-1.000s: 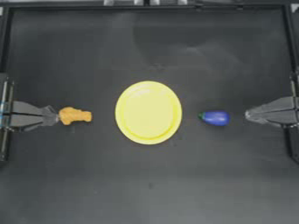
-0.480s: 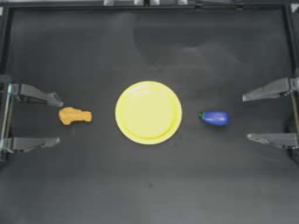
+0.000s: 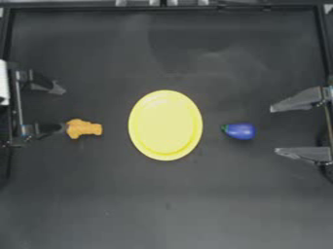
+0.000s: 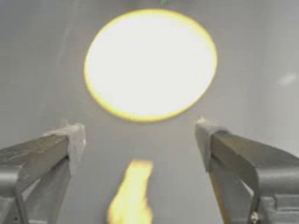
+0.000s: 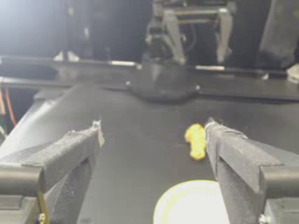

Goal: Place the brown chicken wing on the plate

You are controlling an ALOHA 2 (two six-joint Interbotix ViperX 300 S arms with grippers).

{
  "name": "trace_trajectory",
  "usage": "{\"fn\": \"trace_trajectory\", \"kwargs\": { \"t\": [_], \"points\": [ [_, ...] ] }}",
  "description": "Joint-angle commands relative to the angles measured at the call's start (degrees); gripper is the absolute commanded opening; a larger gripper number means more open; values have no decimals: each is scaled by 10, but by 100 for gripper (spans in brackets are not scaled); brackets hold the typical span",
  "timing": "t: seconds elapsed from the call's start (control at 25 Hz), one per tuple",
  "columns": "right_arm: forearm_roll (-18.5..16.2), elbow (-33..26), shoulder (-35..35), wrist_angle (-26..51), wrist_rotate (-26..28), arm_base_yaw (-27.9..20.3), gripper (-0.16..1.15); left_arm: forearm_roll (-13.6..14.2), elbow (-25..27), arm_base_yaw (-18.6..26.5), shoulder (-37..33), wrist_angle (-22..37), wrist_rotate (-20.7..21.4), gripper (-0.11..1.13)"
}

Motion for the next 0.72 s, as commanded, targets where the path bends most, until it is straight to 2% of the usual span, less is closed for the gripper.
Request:
{"fn": "trace_trajectory", "kwargs": {
  "t": [0.04, 0.4, 0.72],
  "points": [
    [3, -12, 3, 1, 1, -2, 100, 5, -18, 8, 41, 23, 2, 103],
    [3, -11, 3, 4, 2, -2, 100, 5, -12, 44, 109, 40, 20, 103],
    [3, -9, 2, 4, 3, -2, 100, 4, -15, 52, 183, 36, 42, 103]
  ]
}}
